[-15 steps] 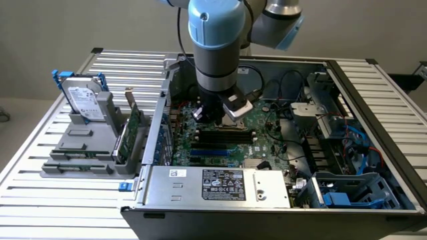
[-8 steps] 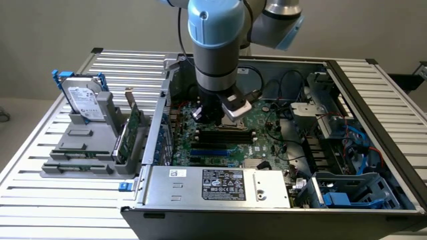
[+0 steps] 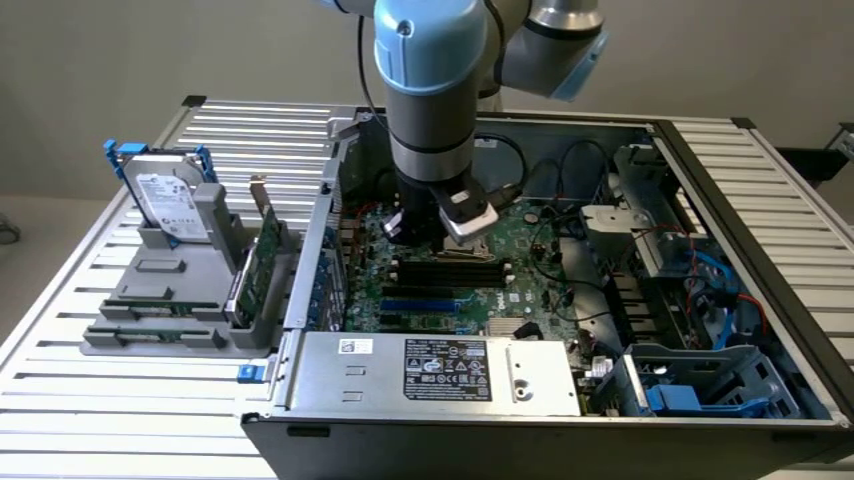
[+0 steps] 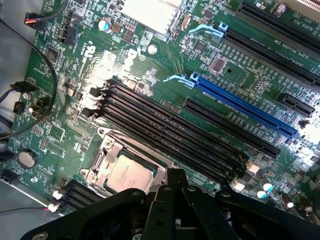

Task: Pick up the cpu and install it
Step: 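Install the first cpu locking lever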

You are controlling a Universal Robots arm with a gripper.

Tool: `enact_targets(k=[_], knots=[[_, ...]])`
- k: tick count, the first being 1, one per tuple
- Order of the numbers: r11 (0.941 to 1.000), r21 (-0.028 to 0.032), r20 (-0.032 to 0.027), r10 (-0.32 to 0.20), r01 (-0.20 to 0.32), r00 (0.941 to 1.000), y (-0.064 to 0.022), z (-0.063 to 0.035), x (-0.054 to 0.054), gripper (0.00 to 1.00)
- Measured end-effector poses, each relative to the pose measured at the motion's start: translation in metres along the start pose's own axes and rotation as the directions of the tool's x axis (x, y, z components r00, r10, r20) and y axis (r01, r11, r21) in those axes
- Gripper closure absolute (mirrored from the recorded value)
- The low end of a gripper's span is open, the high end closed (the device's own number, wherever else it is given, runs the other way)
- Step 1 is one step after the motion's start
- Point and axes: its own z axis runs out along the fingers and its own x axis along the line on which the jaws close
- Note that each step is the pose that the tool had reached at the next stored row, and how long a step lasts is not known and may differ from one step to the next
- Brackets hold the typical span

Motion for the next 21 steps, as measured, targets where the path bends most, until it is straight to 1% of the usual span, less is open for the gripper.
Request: enact_targets(k=[1, 3, 9, 12, 18, 21], knots=[[1.0, 0.0006, 0.0013, 0.001, -0.001, 1.0, -0.0002, 0.0, -0.0002, 0.89], [1.0, 0.0034, 0.008, 0.009, -0.009, 0.9999, -0.001, -0.0002, -0.0017, 0.89], [0.9996, 0.0043, 0.0133, 0.03, -0.03, 0.9995, -0.0015, -0.0002, -0.0026, 0.89], [0.9992, 0.0051, 0.0181, 0.039, -0.039, 0.9991, -0.002, -0.0002, -0.0033, 0.89], [0.9989, -0.0012, 0.0193, 0.047, -0.047, 0.9987, -0.0023, 0.0007, -0.0034, 0.89], [0.9981, -0.0074, 0.0183, 0.061, -0.061, 0.998, -0.0022, 0.0025, -0.0039, 0.89]])
